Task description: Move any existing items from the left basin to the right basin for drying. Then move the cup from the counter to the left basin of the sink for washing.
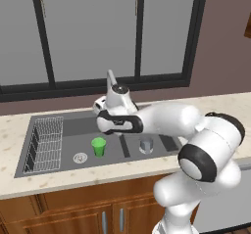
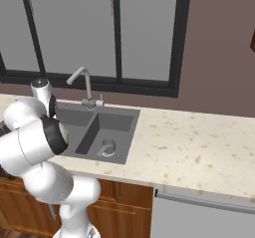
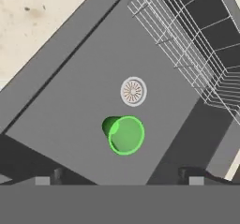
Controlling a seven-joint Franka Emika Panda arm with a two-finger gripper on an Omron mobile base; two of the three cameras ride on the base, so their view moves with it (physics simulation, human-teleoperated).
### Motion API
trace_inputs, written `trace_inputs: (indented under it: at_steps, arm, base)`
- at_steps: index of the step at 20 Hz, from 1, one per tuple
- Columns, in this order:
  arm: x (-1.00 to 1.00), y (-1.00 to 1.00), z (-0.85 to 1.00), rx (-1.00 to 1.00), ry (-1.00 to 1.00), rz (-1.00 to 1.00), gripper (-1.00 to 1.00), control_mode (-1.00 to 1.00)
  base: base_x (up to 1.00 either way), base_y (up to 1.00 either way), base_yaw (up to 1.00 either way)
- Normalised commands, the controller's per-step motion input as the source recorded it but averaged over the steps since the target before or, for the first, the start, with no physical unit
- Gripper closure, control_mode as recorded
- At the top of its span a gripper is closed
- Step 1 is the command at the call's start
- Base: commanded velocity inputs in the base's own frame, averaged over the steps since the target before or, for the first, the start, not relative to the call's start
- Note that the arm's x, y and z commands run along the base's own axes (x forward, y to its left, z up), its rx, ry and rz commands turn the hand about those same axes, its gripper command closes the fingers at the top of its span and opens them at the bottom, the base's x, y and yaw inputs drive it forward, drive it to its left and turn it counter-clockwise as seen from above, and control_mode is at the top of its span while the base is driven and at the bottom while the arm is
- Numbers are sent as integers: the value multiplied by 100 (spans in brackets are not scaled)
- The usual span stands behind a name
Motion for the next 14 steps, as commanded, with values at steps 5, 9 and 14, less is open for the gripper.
trace_inputs:
  at_steps: [5,9,14]
  arm:
    - [-56,-22,77,0,-21,0,-100,-100]
    - [-60,-32,70,0,-23,6,-100,-100]
    - [-63,-46,54,0,-21,8,-100,-100]
  base:
    - [0,0,0]
    - [0,0,0]
    - [0,0,0]
